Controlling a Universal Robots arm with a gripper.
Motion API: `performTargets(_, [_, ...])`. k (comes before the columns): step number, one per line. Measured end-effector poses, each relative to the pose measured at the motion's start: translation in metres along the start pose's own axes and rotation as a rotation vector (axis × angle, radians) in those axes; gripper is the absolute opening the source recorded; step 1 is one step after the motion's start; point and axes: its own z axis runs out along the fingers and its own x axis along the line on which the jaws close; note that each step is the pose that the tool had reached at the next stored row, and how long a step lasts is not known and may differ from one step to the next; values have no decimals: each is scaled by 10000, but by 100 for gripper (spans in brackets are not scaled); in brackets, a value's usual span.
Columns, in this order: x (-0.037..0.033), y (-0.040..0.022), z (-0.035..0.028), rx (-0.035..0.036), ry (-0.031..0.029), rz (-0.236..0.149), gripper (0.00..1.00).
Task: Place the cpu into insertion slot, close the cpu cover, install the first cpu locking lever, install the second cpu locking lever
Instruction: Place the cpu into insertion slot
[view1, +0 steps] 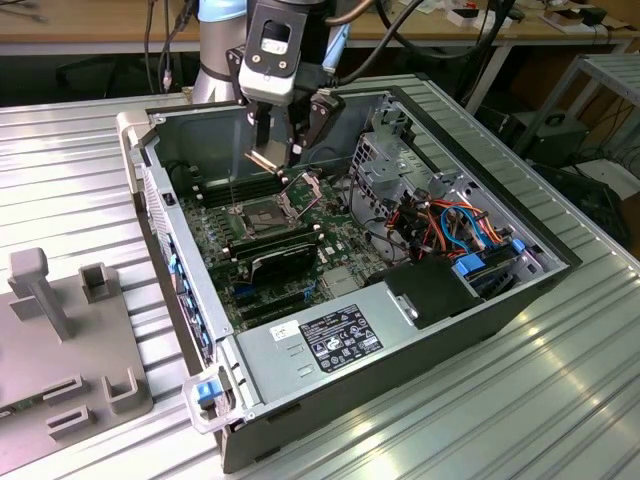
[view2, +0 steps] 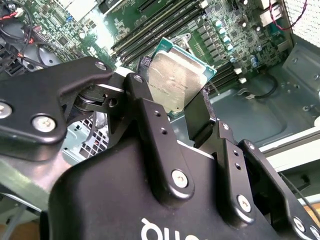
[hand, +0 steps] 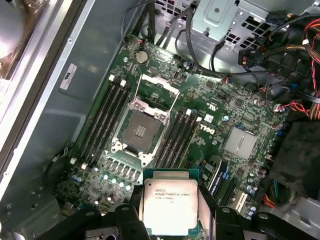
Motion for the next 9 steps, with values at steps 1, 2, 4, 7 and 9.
performTargets(1, [3, 8, 5, 1, -2, 31, 53])
performTargets(2, [8, 16, 11, 1, -3, 56, 53])
performTargets(4, [18, 26, 16, 2, -4, 78, 53])
performTargets(7, [41, 40, 21, 3, -6, 125, 53])
performTargets(9, [50, 46, 23, 3, -7, 153, 53])
